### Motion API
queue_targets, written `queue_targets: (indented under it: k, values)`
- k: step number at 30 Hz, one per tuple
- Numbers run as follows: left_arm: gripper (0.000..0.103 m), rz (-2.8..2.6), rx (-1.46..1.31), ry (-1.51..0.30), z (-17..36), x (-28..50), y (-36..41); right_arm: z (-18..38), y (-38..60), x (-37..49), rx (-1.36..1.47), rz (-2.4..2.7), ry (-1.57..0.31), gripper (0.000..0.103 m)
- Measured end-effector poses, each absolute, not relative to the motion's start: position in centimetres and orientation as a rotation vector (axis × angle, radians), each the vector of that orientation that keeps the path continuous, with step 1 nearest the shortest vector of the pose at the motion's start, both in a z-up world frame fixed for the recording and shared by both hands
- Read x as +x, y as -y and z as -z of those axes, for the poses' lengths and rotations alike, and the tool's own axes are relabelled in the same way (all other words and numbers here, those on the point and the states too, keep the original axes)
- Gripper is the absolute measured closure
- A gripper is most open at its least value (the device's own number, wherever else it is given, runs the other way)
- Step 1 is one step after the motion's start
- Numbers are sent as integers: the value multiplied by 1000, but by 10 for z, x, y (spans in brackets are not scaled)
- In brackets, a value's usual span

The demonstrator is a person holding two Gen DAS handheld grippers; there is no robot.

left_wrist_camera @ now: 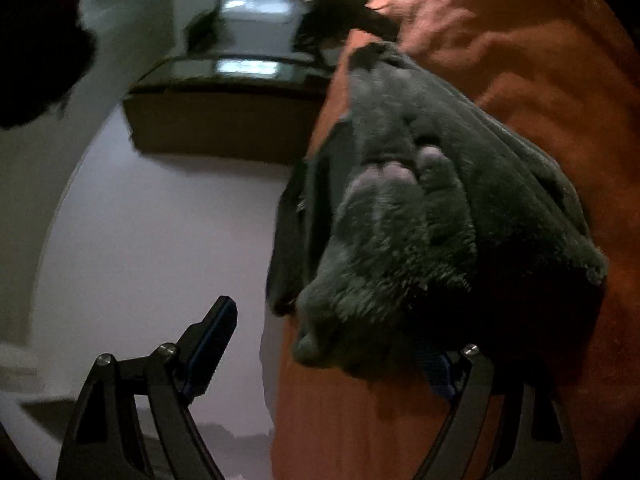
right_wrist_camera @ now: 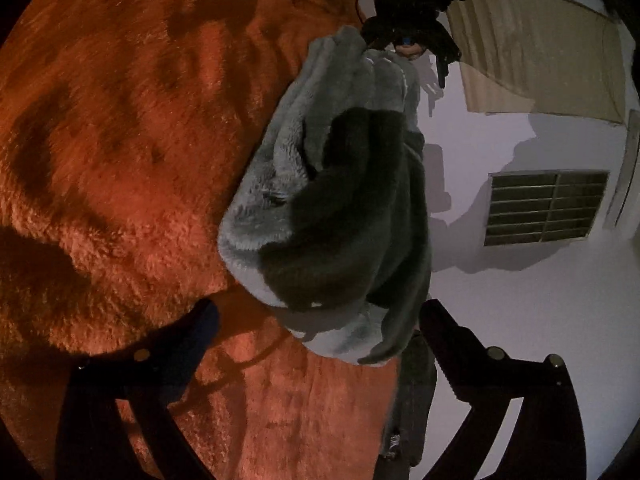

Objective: Fold clothes

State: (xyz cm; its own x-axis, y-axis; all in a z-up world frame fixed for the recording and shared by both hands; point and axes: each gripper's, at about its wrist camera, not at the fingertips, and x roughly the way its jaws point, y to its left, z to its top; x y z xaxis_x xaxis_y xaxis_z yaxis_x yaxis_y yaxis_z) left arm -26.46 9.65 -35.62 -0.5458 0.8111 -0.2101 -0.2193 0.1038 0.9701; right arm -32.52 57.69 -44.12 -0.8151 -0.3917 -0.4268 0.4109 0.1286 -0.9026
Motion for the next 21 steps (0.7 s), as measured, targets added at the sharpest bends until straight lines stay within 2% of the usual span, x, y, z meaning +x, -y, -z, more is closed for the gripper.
queue_targets:
  k: [4,10,15,21]
  values:
    - [21,-1552,525,-1529,352,-267,-96,445,-567,-338,4,1711,-1815,3]
    - [21,-1426,523,-1585,350,-239,-68,438,-564,-349,25,1730,-1789,3]
    - [21,-1445,475,-1572,357,-240,-76,442,-568,-340,35,1714,-1789,3]
    - [21,-1305,478,-1640,355,-241,-63,442,-572,-329,48,1714,-1795,3]
